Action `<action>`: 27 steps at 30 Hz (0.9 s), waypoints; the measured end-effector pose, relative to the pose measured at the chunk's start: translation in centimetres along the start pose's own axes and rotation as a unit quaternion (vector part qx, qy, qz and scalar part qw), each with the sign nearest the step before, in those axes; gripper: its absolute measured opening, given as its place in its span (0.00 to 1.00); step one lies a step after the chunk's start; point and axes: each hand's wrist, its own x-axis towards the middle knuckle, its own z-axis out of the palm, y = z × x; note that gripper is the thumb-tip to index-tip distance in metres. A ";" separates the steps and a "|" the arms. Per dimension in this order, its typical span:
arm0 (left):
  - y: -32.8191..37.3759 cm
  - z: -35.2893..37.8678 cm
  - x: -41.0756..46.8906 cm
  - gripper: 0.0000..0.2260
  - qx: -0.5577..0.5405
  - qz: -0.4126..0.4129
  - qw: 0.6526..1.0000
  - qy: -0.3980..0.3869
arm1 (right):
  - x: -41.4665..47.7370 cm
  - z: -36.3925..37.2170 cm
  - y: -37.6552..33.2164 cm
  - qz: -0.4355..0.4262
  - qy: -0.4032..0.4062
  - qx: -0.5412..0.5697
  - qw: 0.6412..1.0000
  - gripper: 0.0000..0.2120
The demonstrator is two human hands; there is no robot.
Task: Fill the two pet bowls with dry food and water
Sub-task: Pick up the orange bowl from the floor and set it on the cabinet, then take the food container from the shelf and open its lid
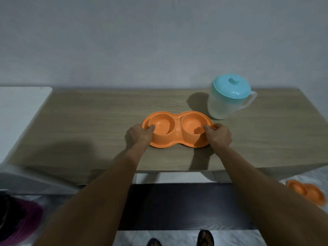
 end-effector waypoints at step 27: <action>-10.9 -6.2 -7.1 0.31 0.184 0.200 0.962 -0.016 | -14.9 -1.7 9.7 -0.076 -0.018 0.001 0.997 0.12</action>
